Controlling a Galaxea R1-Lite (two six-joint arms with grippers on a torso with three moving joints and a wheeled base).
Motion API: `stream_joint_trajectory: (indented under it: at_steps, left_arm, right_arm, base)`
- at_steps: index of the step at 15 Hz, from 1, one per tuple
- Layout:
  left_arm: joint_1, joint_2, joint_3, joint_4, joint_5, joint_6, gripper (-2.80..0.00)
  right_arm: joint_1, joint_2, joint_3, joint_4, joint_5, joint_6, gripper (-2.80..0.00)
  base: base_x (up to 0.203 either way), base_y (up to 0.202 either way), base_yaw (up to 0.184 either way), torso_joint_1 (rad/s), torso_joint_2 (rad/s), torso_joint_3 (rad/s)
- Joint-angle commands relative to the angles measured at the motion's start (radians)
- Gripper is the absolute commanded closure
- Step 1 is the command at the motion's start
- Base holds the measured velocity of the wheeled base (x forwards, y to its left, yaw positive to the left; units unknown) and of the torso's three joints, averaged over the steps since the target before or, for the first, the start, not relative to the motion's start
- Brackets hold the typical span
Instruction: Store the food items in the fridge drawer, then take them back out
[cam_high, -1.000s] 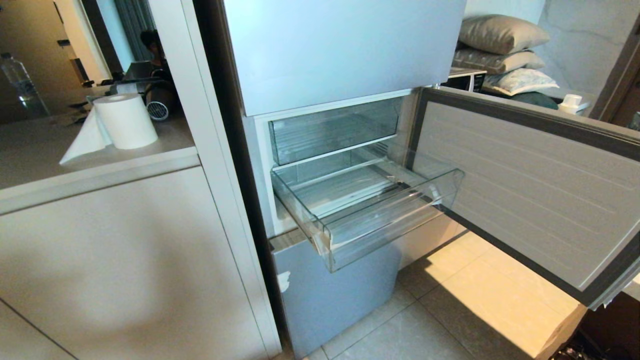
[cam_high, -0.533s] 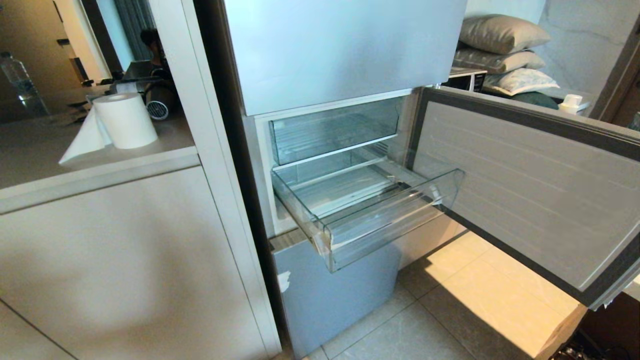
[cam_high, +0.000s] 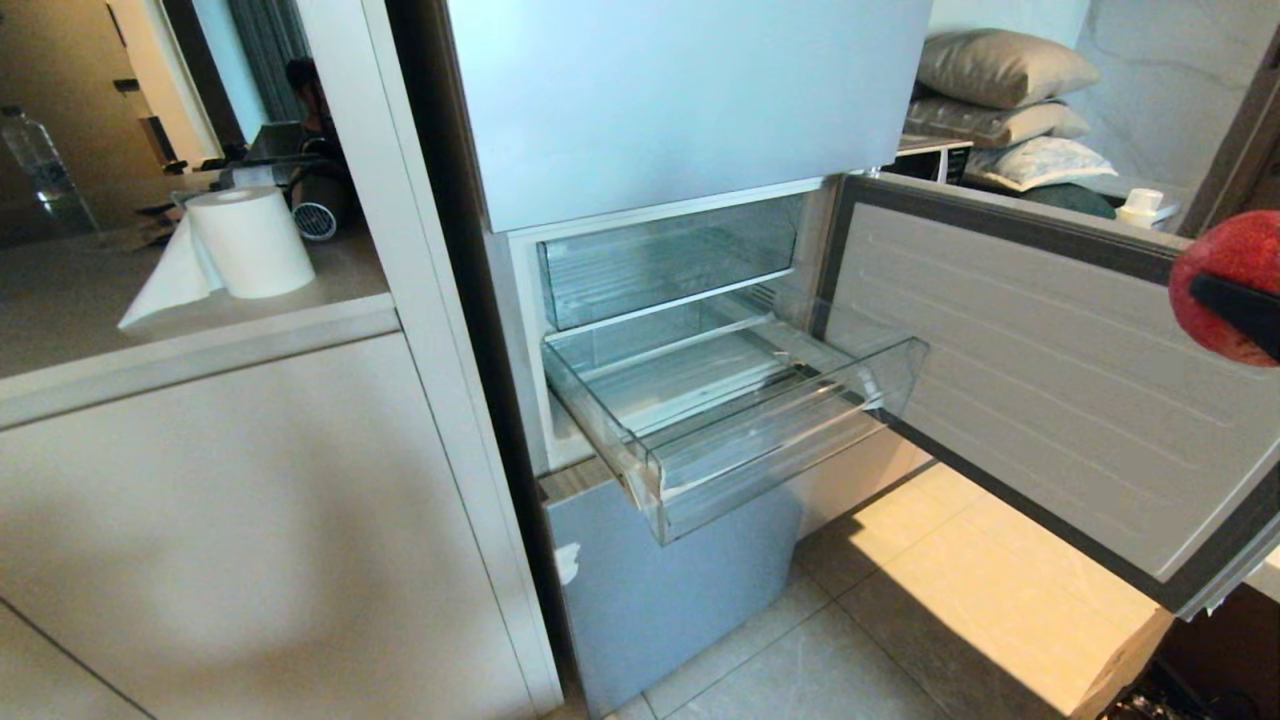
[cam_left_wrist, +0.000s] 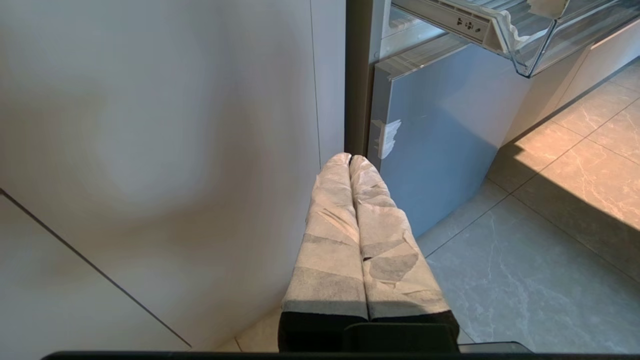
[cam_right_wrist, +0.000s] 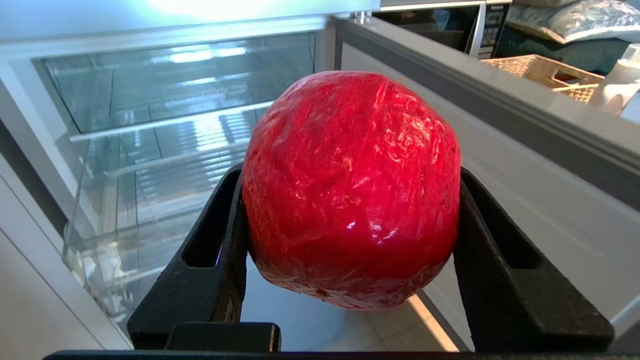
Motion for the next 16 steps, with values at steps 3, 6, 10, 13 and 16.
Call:
stream_joint_trajectory:
  at_steps: [3,6,10,13,16]
  left_arm:
    - [0.0,0.0,0.0,0.001,0.0,0.001,0.0]
    - [0.0,0.0,0.0,0.001,0.0,0.001,0.0]
    - [0.0,0.0,0.0,0.001,0.0,0.001,0.0]
    - [0.0,0.0,0.0,0.001,0.0,0.001,0.0]
    - [0.0,0.0,0.0,0.001,0.0,-0.001,0.0]
  right_arm:
    - [0.004,-0.019,0.049,-0.005,0.002,0.001,0.0]
    - [0.004,-0.028,0.066,-0.005,0.003,0.004,0.0]
    - [0.004,-0.034,0.07,-0.005,0.003,-0.001,0.0]
    - [0.003,-0.024,0.076,-0.005,0.003,0.001,0.0]
    - [-0.008,0.042,0.09,-0.02,0.002,0.008,0.0]
  base:
    - [0.0,0.0,0.0,0.0,0.0,0.0]
    - [0.0,0.0,0.0,0.0,0.0,0.0]
    - [0.0,-0.007,0.107,0.0,0.0,0.002]
    - [0.0,-0.012,0.179,0.004,0.0,0.001]
    - [0.002,-0.013,0.174,0.005,0.0,0.0]
